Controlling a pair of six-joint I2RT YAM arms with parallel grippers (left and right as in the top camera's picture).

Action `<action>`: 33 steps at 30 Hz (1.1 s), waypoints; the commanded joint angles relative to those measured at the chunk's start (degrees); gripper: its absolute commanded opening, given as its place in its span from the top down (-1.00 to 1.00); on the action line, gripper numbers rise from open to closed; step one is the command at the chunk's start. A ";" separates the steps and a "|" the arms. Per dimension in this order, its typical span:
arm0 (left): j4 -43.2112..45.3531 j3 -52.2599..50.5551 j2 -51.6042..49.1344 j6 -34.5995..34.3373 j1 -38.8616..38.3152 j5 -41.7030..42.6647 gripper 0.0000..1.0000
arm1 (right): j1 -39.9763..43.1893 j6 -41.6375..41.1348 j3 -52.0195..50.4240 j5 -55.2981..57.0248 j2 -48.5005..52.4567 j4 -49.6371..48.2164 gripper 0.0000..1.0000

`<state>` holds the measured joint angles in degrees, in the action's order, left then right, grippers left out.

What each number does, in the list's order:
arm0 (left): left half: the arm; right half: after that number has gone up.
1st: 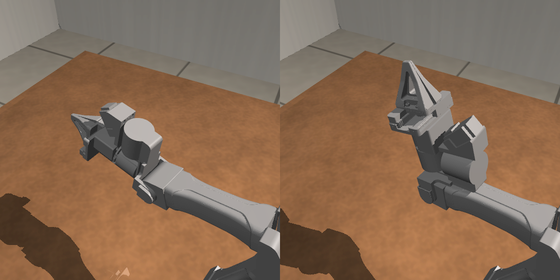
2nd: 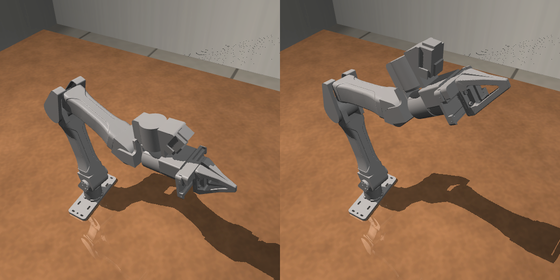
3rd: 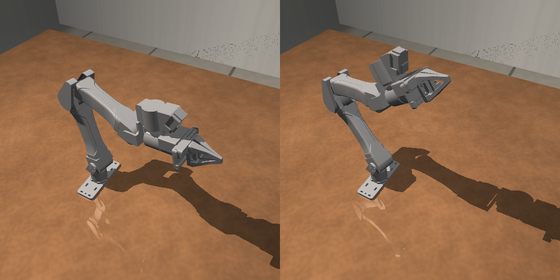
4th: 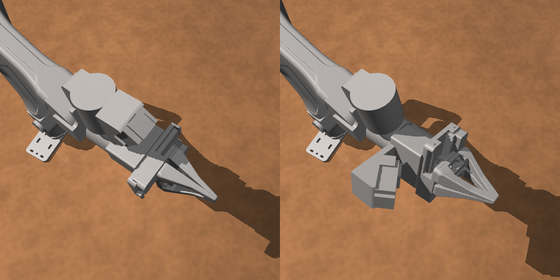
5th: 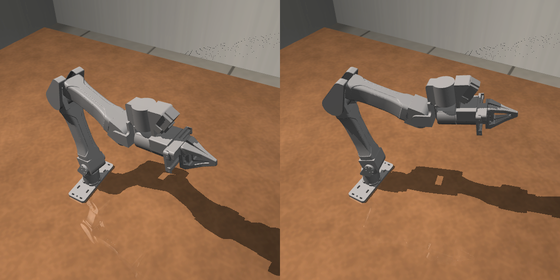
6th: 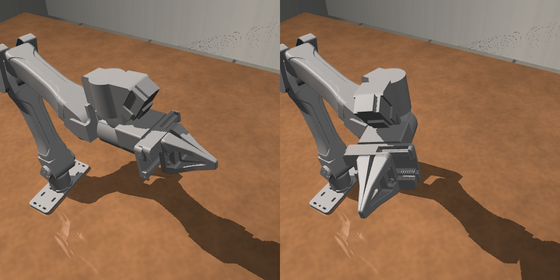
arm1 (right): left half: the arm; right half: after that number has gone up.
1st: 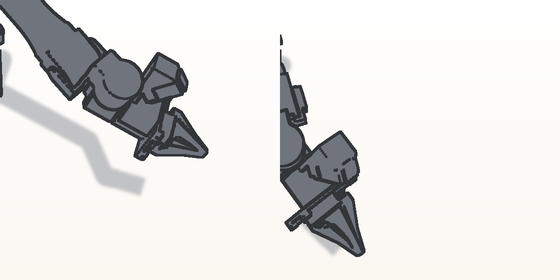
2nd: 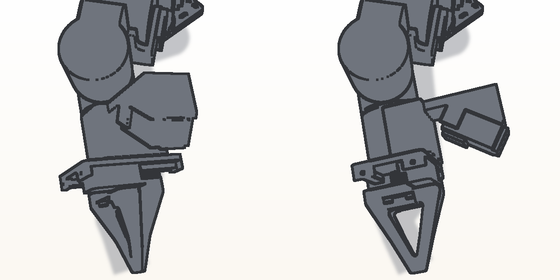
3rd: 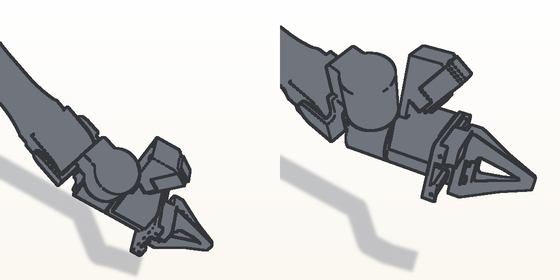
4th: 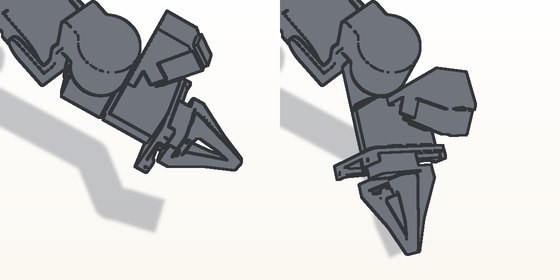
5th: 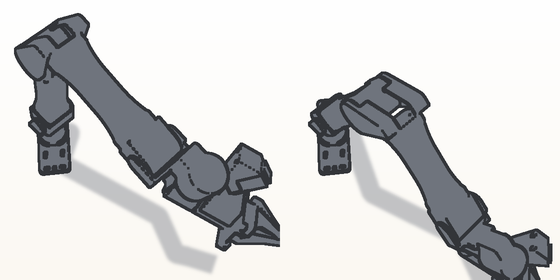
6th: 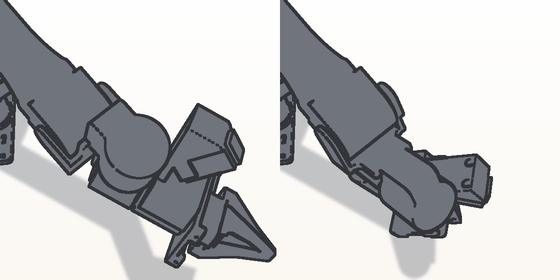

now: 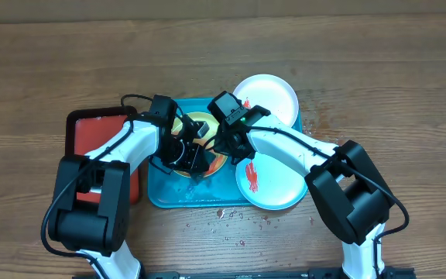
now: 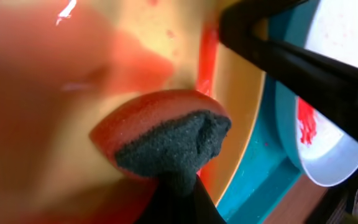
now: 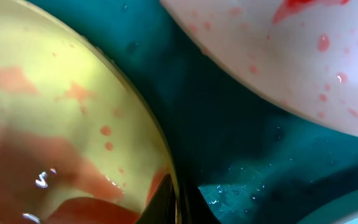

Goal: Clean dirty plates on tray and stack at the side
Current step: 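Scrub the yellow plate again with the sponge in left gripper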

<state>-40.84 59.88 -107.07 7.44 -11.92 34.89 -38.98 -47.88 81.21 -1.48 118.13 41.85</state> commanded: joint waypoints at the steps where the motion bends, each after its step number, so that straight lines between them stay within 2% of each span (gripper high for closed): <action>1: 1.62 0.20 -1.46 -5.16 -0.81 -3.54 0.91 | 0.15 -0.28 -0.42 1.42 0.83 -0.66 0.93; 5: 5.22 1.05 -1.46 -20.33 -0.81 -23.10 0.92 | 0.15 -0.26 -0.42 1.42 0.83 -0.59 0.93; 8: 5.25 1.07 -1.46 -33.94 -0.81 -41.05 0.91 | 0.15 -0.07 -0.44 1.40 0.83 -0.59 0.93; 11: 5.40 1.07 -1.46 -37.57 -0.83 -49.99 0.92 | 0.15 -0.07 -0.46 1.40 0.83 -0.59 0.92; 16: 7.98 1.07 -1.46 -37.70 -0.87 -57.33 0.91 | 0.15 -0.07 -0.46 1.38 0.83 -0.37 0.93; 26: 13.86 1.07 -1.46 -38.51 -0.87 -55.78 0.92 | 0.15 0.17 -0.46 1.38 0.83 -0.35 0.93; 27: 13.81 1.07 -1.46 -36.65 -0.85 -52.78 0.92 | 0.15 0.17 -0.46 1.38 0.83 -0.35 0.93; 29: 13.75 1.07 -1.46 -29.07 -0.85 -41.53 0.91 | 0.15 0.17 -0.46 1.40 0.83 -0.35 0.93; 33: 13.77 1.16 -1.46 -10.91 -0.87 -10.99 0.91 | 0.15 0.15 -0.46 1.38 0.83 -0.37 0.93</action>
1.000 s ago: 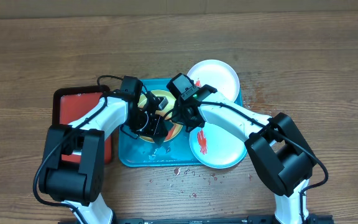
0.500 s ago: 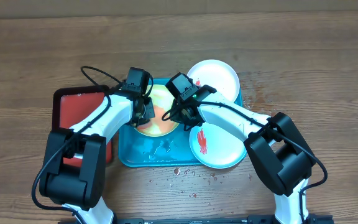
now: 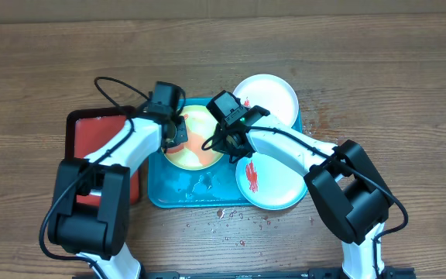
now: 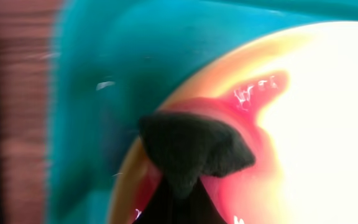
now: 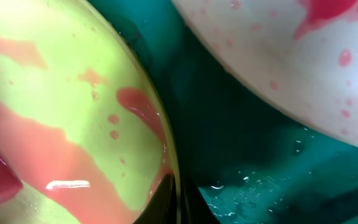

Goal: Clean dirty plates on tray and stack at the side
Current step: 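Scrub the yellow plate again with the sponge in left gripper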

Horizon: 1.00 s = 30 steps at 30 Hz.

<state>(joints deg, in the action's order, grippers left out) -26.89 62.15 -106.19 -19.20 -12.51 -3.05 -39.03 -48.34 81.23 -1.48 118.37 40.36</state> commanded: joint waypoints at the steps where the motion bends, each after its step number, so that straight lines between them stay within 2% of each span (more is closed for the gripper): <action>1: -0.02 -1.09 -2.34 18.45 -0.28 32.04 0.92 | 0.20 0.61 -0.48 1.38 0.59 1.07 0.93; 3: 1.11 -1.03 -2.34 20.33 -0.26 36.04 0.91 | 0.20 0.61 -0.48 1.36 0.59 1.07 0.93; 5: 2.89 -0.85 -2.34 18.56 -0.26 32.37 0.91 | 0.20 0.61 -0.48 1.33 0.59 1.14 0.93; 9: 5.11 -0.85 -2.34 6.29 -0.26 12.26 0.91 | 0.20 0.61 -0.48 1.33 0.59 1.38 0.93; 14: 1.46 -0.85 -2.34 -6.69 -0.26 -9.03 0.91 | 0.20 0.61 -0.48 1.33 0.59 1.33 0.93; 16: -1.40 -0.85 -2.34 -10.23 -0.26 -13.77 0.92 | 0.20 0.63 -0.48 1.33 0.59 1.33 0.93; 18: -3.74 -0.85 -2.34 -11.02 -0.26 -14.25 0.92 | 0.20 0.61 -0.48 1.33 0.59 1.33 0.93; 20: -5.99 -0.85 -2.34 -8.35 -0.26 -9.42 0.91 | 0.20 0.61 -0.48 1.36 0.59 1.29 0.93; 21: -7.10 -0.85 -2.34 -4.50 -0.26 -4.28 0.91 | 0.20 0.61 -0.48 1.36 0.59 1.27 0.93; 22: -7.89 -0.85 -2.34 -0.61 -0.26 1.05 0.92 | 0.20 0.61 -0.48 1.36 0.59 1.22 0.93; 26: -12.72 -0.85 -2.34 20.02 -0.26 31.93 0.91 | 0.20 0.61 -0.48 1.33 0.59 1.03 0.93; 28: -15.30 -0.85 -2.34 26.93 -0.26 42.40 0.92 | 0.20 0.61 -0.48 1.16 0.59 0.87 0.93; 30: -16.68 -0.85 -2.34 30.29 -0.26 48.13 0.91 | 0.20 0.61 -0.48 1.14 0.59 0.90 0.93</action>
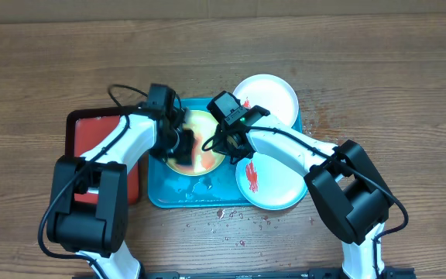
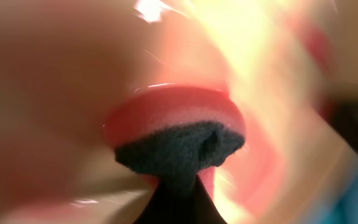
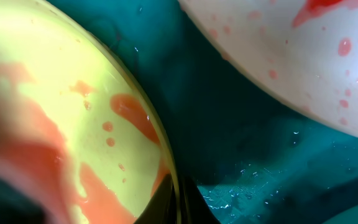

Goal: Clean dirty plates on tray and stack at the side
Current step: 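Scrub the yellow plate again with the sponge in left gripper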

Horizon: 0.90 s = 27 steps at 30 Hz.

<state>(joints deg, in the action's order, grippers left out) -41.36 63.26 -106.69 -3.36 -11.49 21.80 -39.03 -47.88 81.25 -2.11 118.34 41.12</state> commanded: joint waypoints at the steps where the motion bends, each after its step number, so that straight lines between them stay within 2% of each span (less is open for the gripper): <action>1: -2.21 -1.97 -1.84 14.99 -1.29 24.59 0.91 | 0.20 0.15 -0.50 1.55 0.61 0.13 0.93; 4: 0.22 -1.97 -1.84 14.78 -1.29 24.41 0.92 | 0.20 0.17 -0.50 1.14 0.61 0.15 0.93; 6: 3.93 -1.97 -1.84 10.99 -1.29 21.55 0.91 | 0.20 0.20 -0.50 0.96 0.61 0.17 0.93; 10: 13.09 -1.97 -1.84 -4.70 -1.27 3.34 0.91 | 0.20 0.37 -0.50 0.94 0.61 0.35 0.93; 12: 16.26 -1.97 -1.84 -10.40 -1.27 -5.60 0.92 | 0.20 0.37 -0.50 0.94 0.61 0.42 0.93; 17: 21.57 -1.97 -1.84 -19.47 -1.29 -26.91 0.92 | 0.20 0.39 -0.50 0.94 0.61 0.61 0.93; 20: 18.88 -1.97 -1.84 -25.05 -1.31 -38.29 0.91 | 0.20 0.39 -0.50 0.96 0.61 0.57 0.93; 22: 13.79 -1.99 -1.84 -29.11 -1.31 -42.38 0.92 | 0.20 0.39 -0.50 0.96 0.61 0.57 0.93; 24: 8.81 -1.99 -1.84 -29.66 -1.31 -41.07 0.91 | 0.20 0.37 -0.50 0.98 0.61 0.48 0.93; 27: 1.40 -1.99 -1.84 -26.93 -1.31 -33.75 0.91 | 0.20 0.39 -0.50 0.96 0.61 0.13 0.93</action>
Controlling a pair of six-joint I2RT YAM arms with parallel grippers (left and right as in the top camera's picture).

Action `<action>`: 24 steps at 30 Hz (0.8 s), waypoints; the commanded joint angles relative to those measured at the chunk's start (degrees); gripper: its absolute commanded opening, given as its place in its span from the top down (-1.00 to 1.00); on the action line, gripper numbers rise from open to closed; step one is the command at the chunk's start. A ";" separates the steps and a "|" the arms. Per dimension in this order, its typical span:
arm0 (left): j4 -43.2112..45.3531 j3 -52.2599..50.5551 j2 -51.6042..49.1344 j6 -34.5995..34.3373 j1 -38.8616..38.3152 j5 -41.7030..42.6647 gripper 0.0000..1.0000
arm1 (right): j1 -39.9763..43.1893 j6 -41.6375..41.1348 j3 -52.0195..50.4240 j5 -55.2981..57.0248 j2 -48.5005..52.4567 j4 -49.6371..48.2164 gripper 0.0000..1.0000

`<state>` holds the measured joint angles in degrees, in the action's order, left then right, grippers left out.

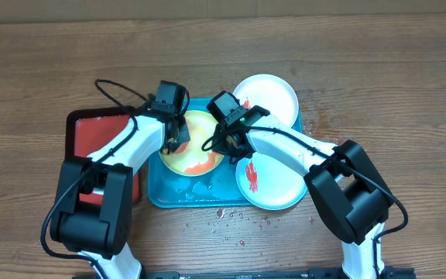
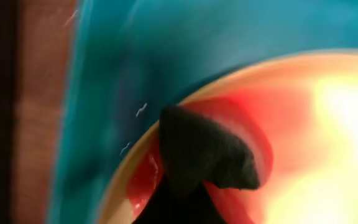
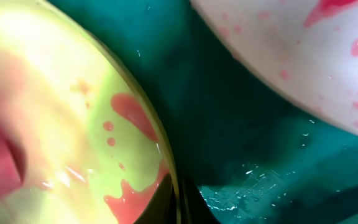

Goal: Clean dirty plates on tray and stack at the side
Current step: 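Scrub the yellow plate again with the sponge in left gripper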

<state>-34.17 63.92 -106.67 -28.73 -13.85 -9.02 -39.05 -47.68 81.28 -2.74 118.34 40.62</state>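
A yellow plate [image 1: 195,153] smeared with red lies on the teal tray [image 1: 178,195]. My left gripper [image 1: 175,133] is shut on a sponge [image 2: 207,155] with a dark scouring face, pressed on the plate's upper left rim. My right gripper [image 1: 224,144] is shut on the yellow plate's right rim [image 3: 166,155], one finger on each side. A white plate [image 1: 269,180] with red stains lies at the tray's lower right, also seen as the white plate [image 3: 291,43] in the right wrist view. Beyond the tray's top right corner lies a clean white plate [image 1: 268,94].
A dark tray with a red inside [image 1: 91,133] lies left of the teal tray, under my left arm. Red and wet spatter [image 1: 231,213] dots the wood in front of the tray. Bare wooden table [image 1: 378,70] lies all around.
My left gripper with the sponge has moved from the middle left of the yellow plate up to its upper left rim. The right gripper keeps its hold on the plate's right rim.
First the sponge was low on the yellow plate's middle, then at its upper left edge, then back on its middle left, and now at the upper left rim again. The red smears on the plate have shifted throughout. My right gripper held the rim all along.
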 commanded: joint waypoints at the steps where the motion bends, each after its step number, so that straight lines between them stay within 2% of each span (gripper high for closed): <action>1: -8.31 -2.64 -1.86 0.81 1.05 0.61 0.91 | 0.22 0.20 -0.52 1.60 0.61 0.63 0.93; 6: -14.95 -2.64 -1.86 18.21 1.05 19.08 0.92 | 0.22 0.17 -0.52 1.57 0.61 0.61 0.93; 9: -14.78 -2.64 -1.86 30.73 1.05 32.22 0.91 | 0.22 0.17 -0.52 1.57 0.61 0.61 0.93; 12: -11.89 -2.64 -1.86 36.81 1.05 40.13 0.92 | 0.22 0.20 -0.52 1.55 0.61 0.63 0.93; 17: -1.77 -2.64 -1.86 33.27 1.07 39.04 0.91 | 0.22 0.22 -0.52 1.36 0.61 0.66 0.93; 19: 2.45 -2.62 -1.86 28.09 1.14 33.46 0.92 | 0.22 0.66 -0.52 1.20 0.61 0.63 0.93; 21: 5.05 -1.92 -1.86 20.09 1.51 22.97 0.91 | 0.22 1.46 -0.52 0.68 0.61 0.61 0.93; 24: 1.68 2.51 -1.84 15.37 2.89 13.88 0.92 | 0.22 2.19 -0.52 0.04 0.61 0.66 0.93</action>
<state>-31.05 62.78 -107.07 -5.54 -12.40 18.61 -39.00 -46.41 81.28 -2.98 118.34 40.66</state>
